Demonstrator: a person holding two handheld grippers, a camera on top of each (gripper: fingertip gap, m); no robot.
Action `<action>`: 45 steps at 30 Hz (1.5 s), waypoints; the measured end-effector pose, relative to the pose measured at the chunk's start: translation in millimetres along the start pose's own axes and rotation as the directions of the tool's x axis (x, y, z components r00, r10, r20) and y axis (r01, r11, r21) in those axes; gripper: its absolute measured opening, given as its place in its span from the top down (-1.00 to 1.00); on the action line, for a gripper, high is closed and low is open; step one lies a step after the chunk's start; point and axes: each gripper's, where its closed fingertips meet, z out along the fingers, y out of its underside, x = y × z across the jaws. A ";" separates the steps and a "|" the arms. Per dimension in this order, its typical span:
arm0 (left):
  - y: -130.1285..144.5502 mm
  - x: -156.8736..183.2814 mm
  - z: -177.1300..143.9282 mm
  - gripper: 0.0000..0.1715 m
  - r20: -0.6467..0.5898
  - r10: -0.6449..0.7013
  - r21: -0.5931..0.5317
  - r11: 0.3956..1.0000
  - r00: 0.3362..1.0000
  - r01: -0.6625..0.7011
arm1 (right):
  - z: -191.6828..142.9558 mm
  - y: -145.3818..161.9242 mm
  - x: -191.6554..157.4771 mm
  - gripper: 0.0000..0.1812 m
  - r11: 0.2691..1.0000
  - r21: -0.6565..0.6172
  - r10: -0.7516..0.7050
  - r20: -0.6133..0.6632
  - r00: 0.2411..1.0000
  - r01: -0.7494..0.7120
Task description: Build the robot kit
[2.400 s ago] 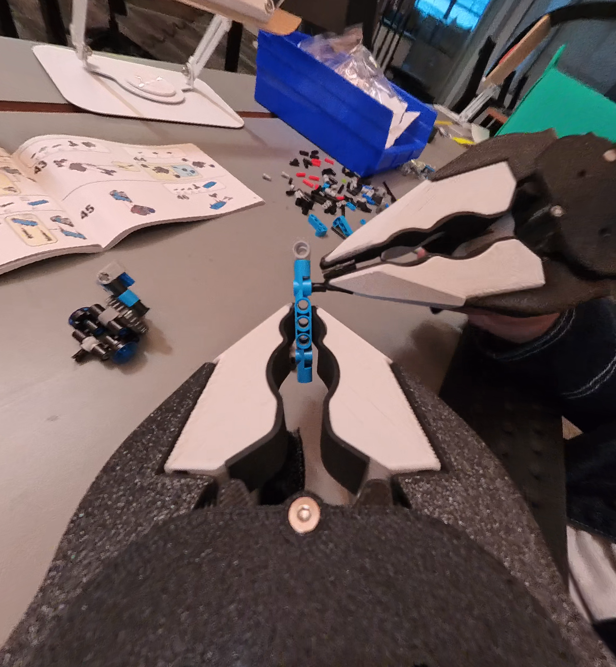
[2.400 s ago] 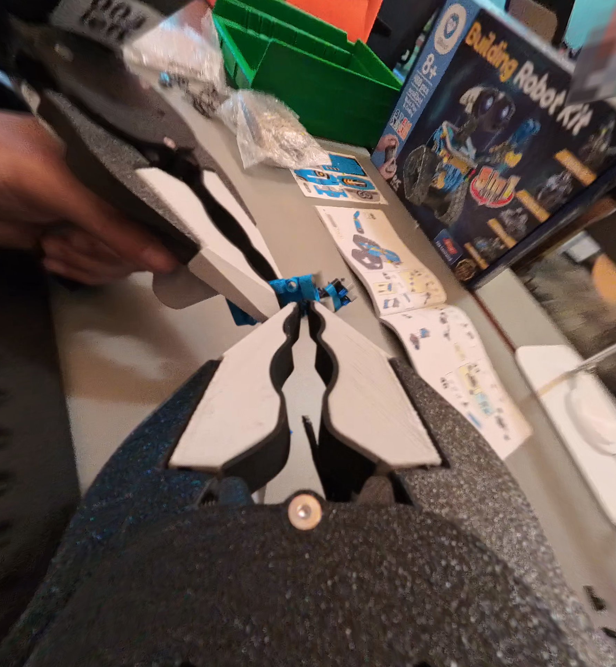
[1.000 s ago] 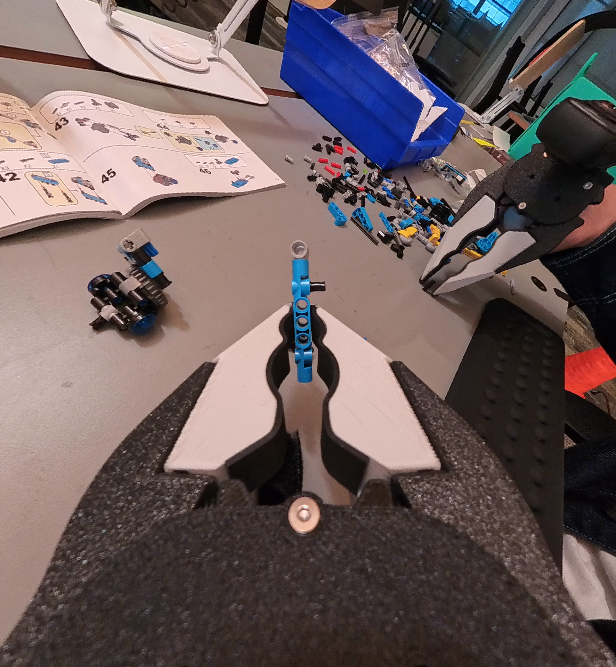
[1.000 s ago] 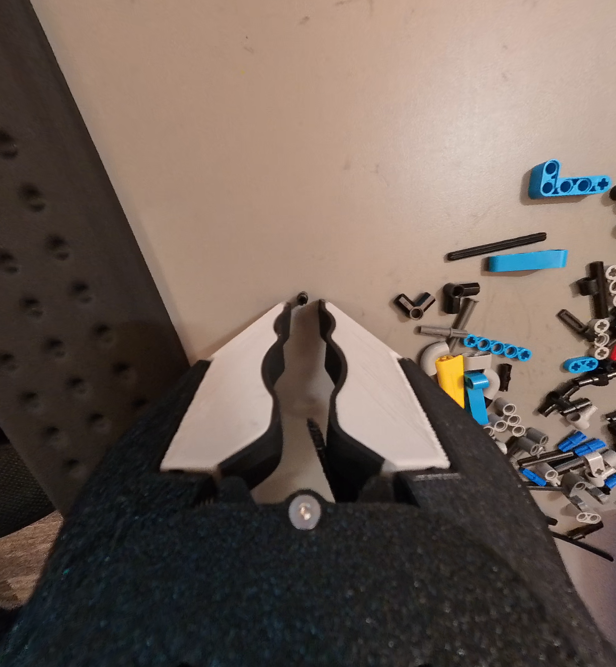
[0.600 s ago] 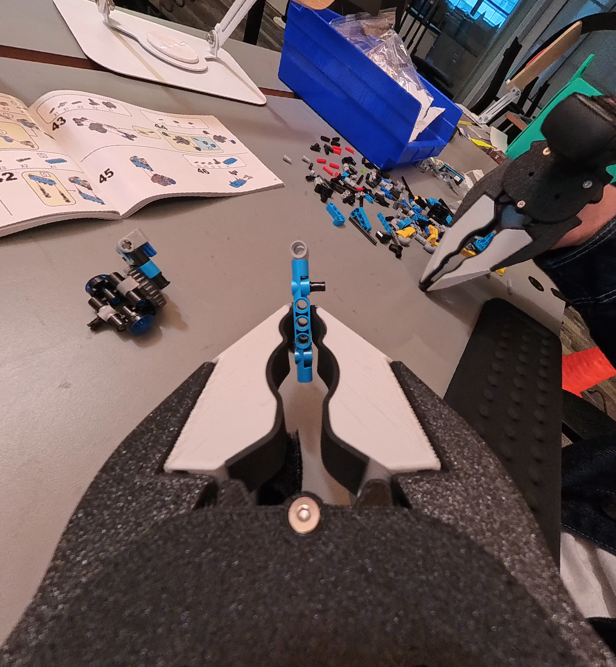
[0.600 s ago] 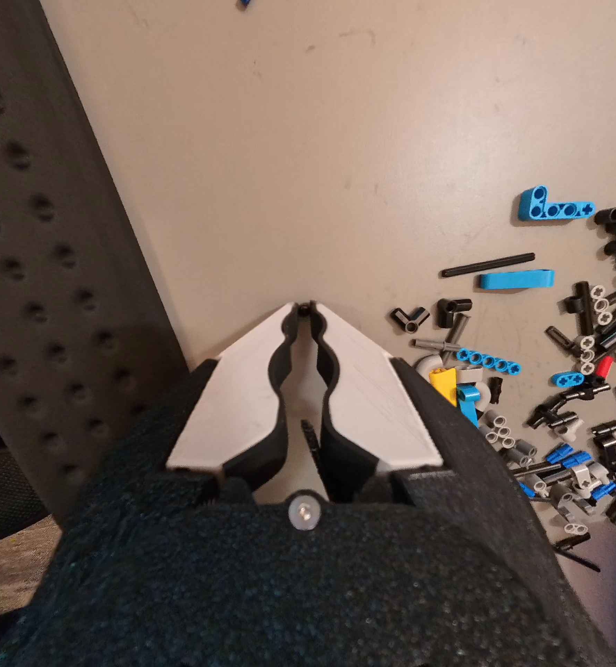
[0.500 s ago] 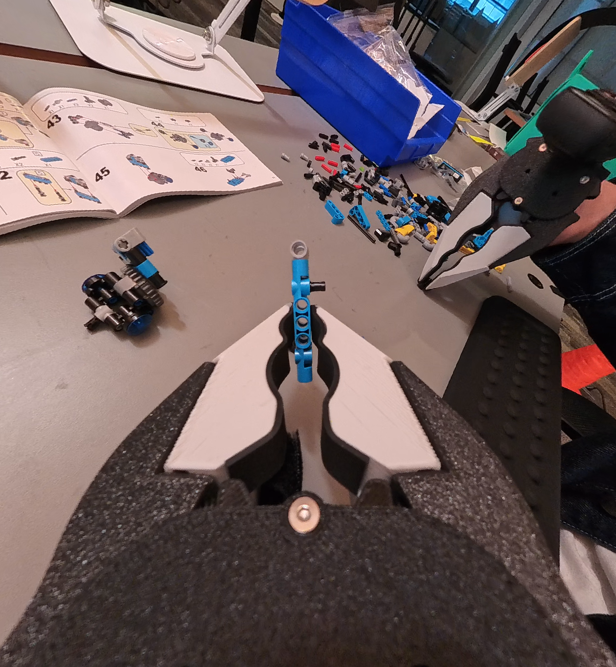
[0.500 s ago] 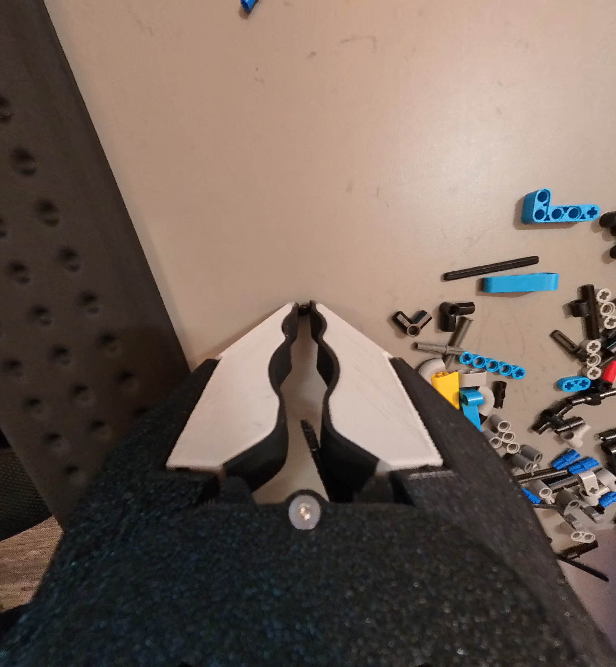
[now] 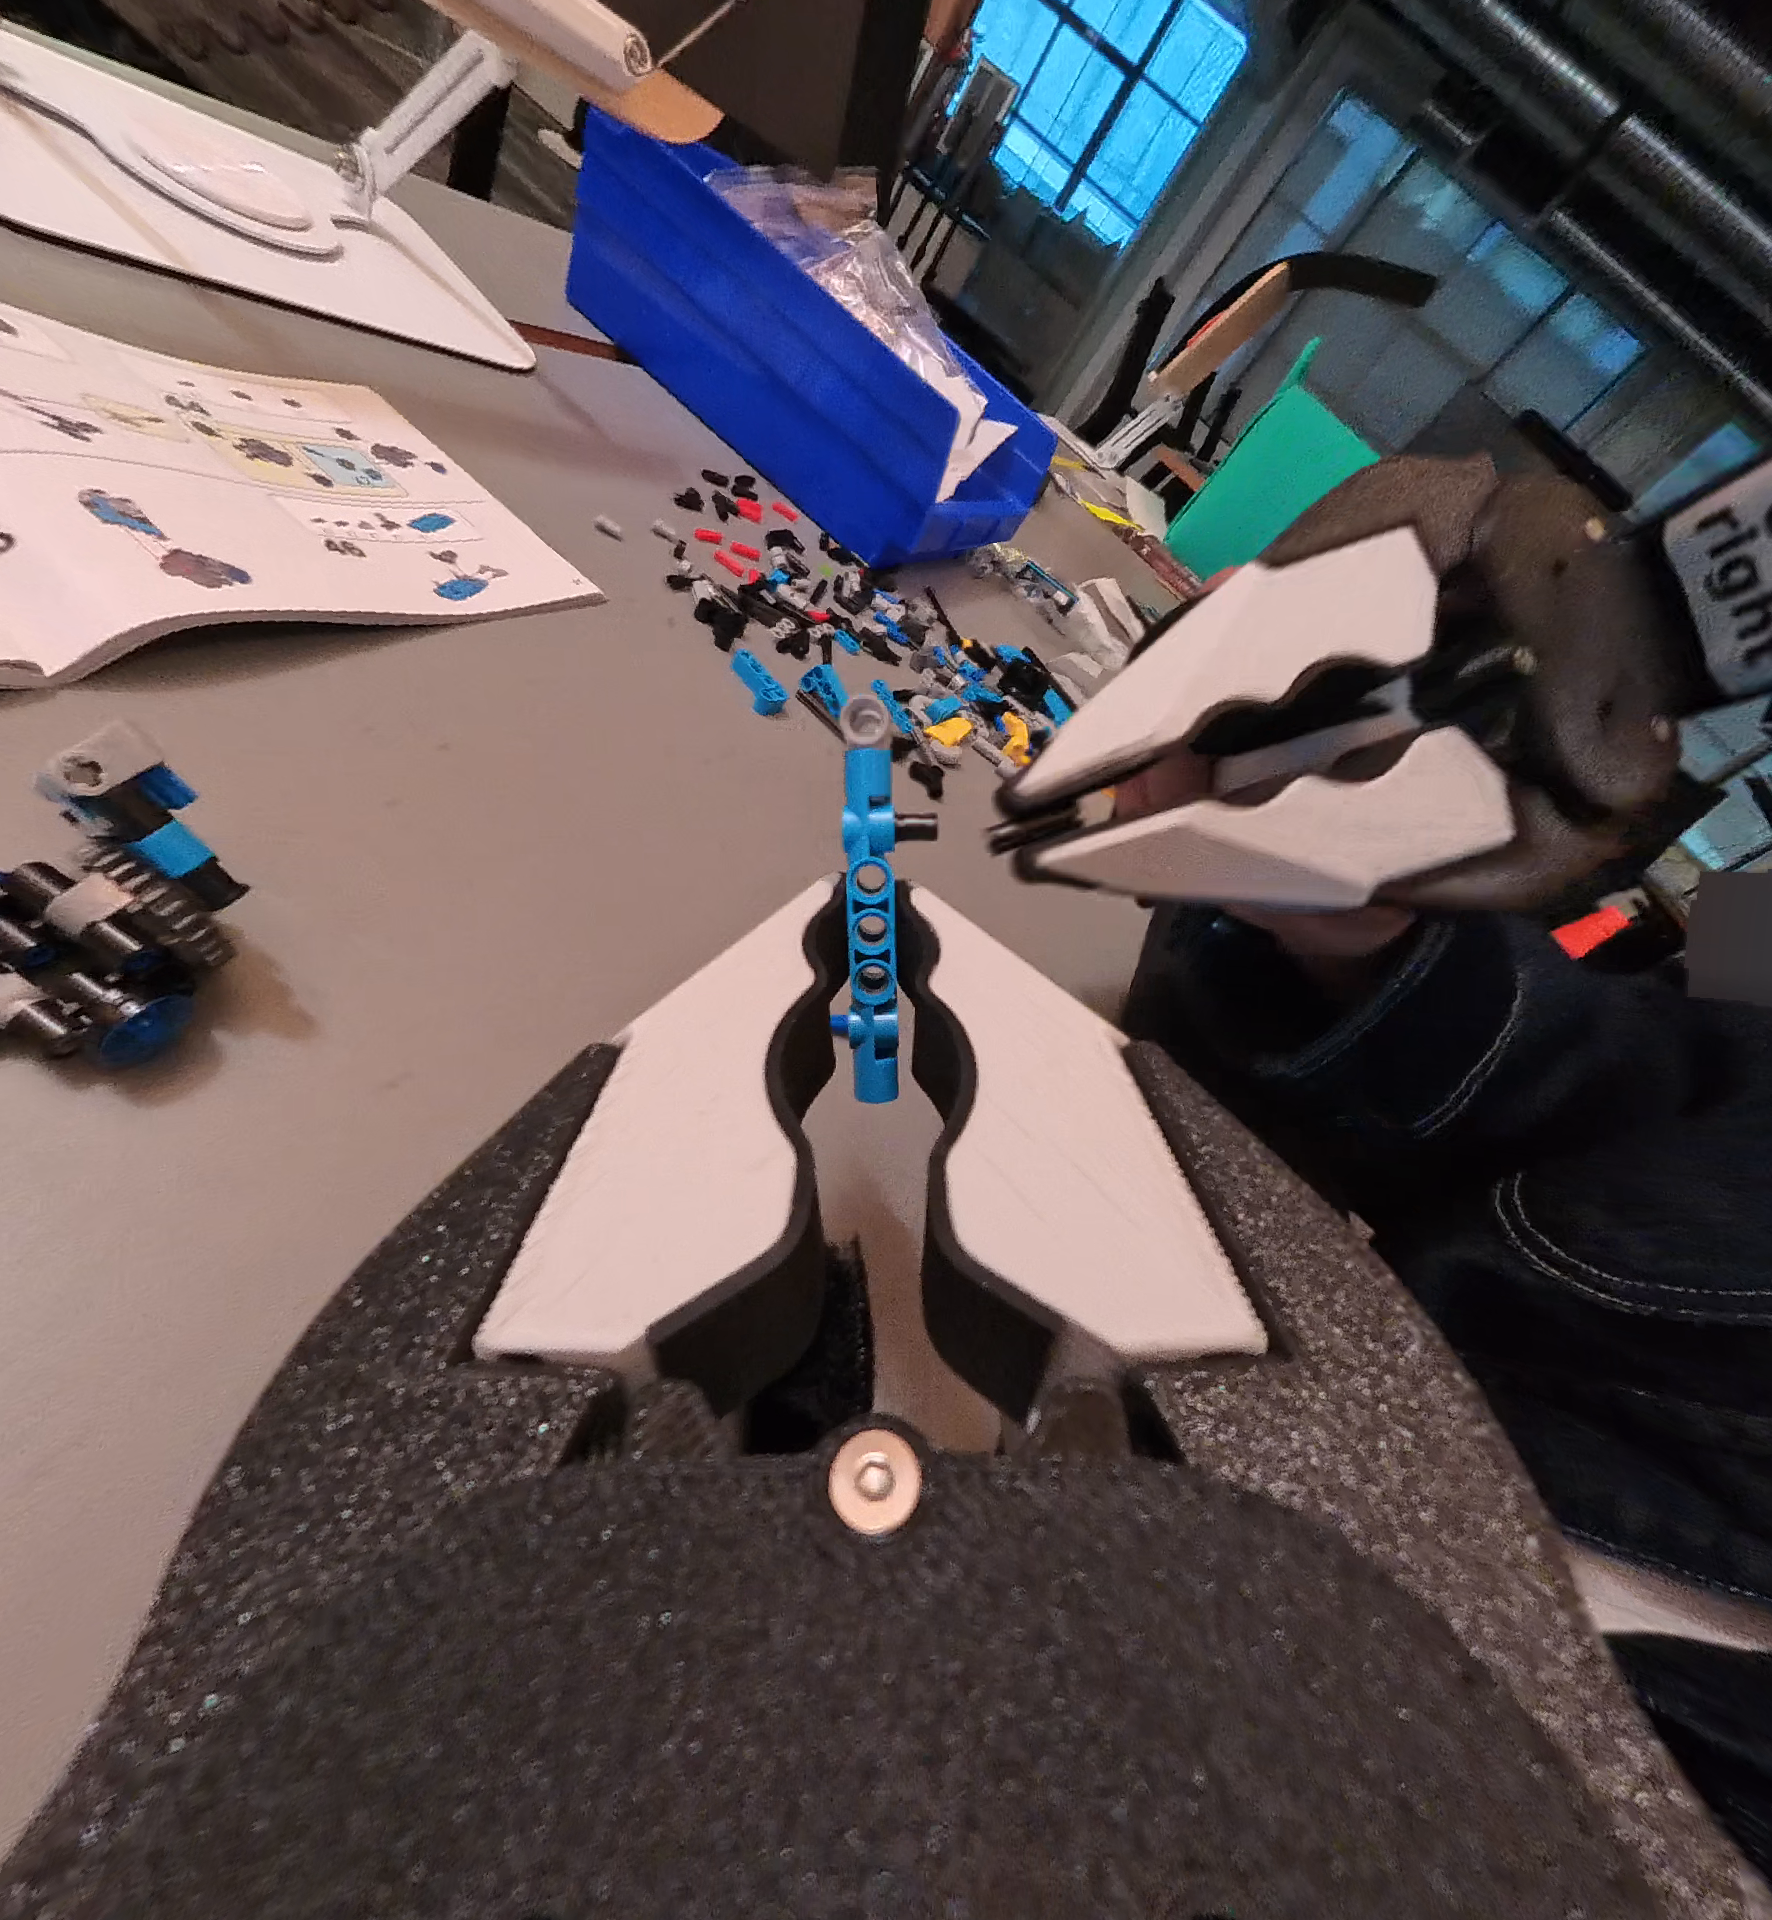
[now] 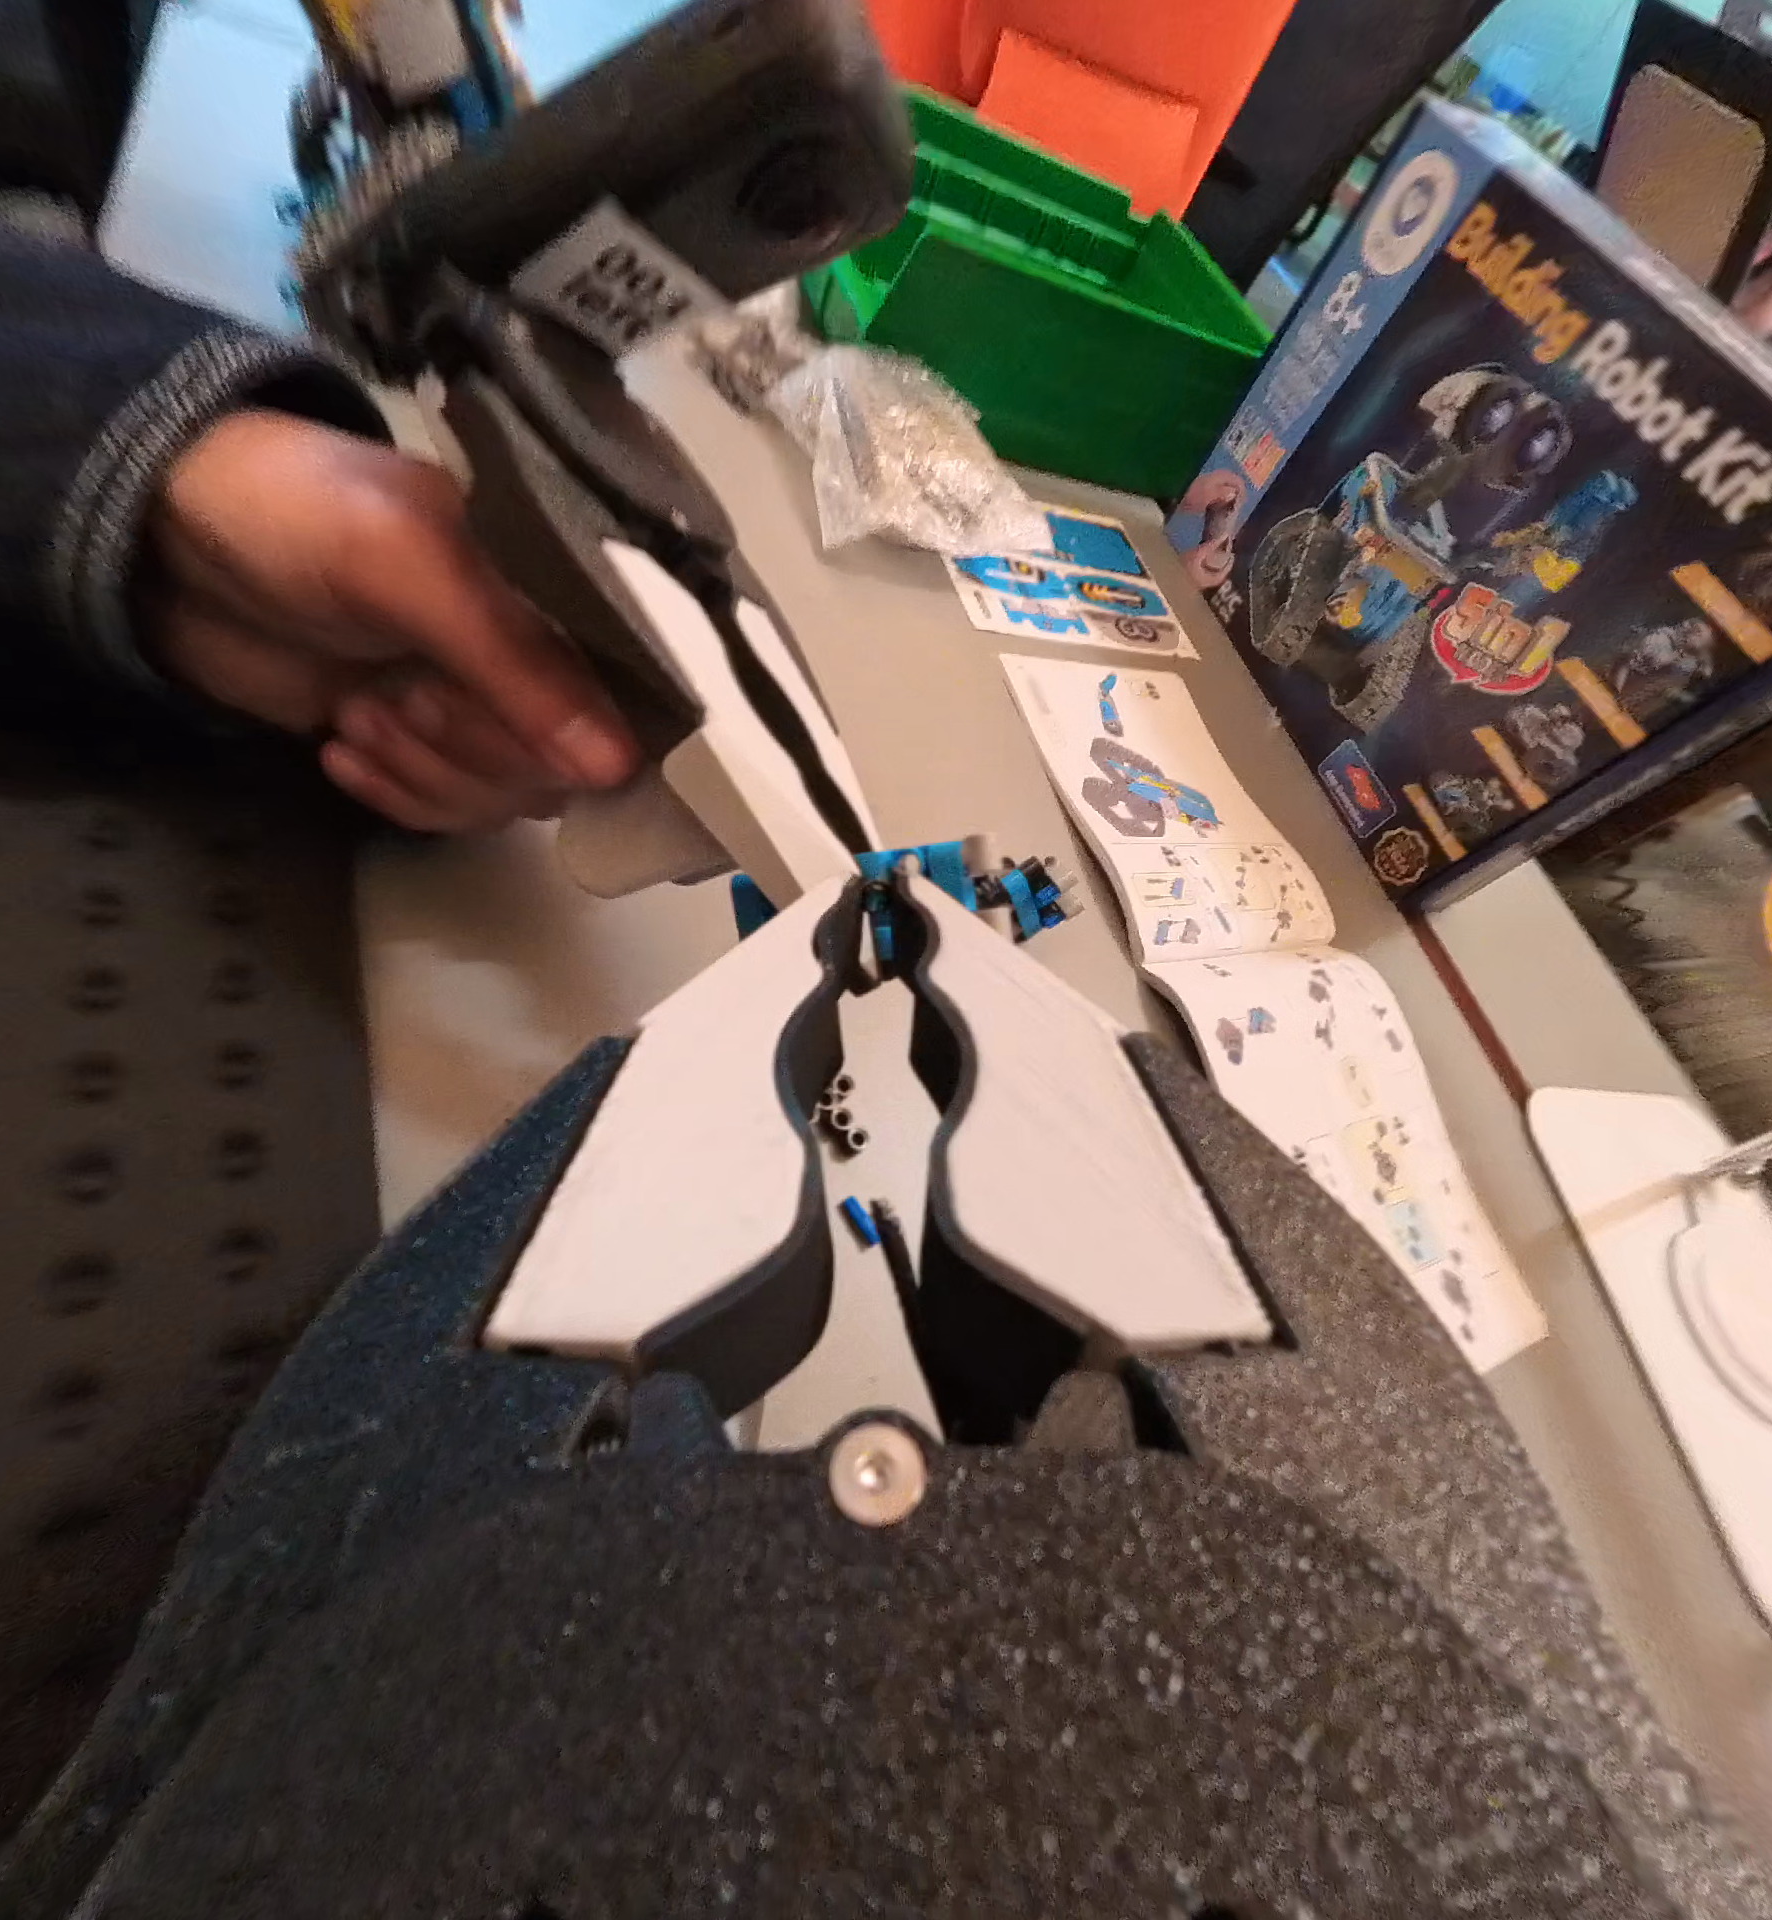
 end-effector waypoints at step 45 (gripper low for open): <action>-14.5 19.0 -4.0 0.92 0.018 0.196 0.086 0.977 0.980 -0.197 | 12.2 -4.6 17.4 0.30 0.796 0.209 0.468 0.381 0.797 -0.568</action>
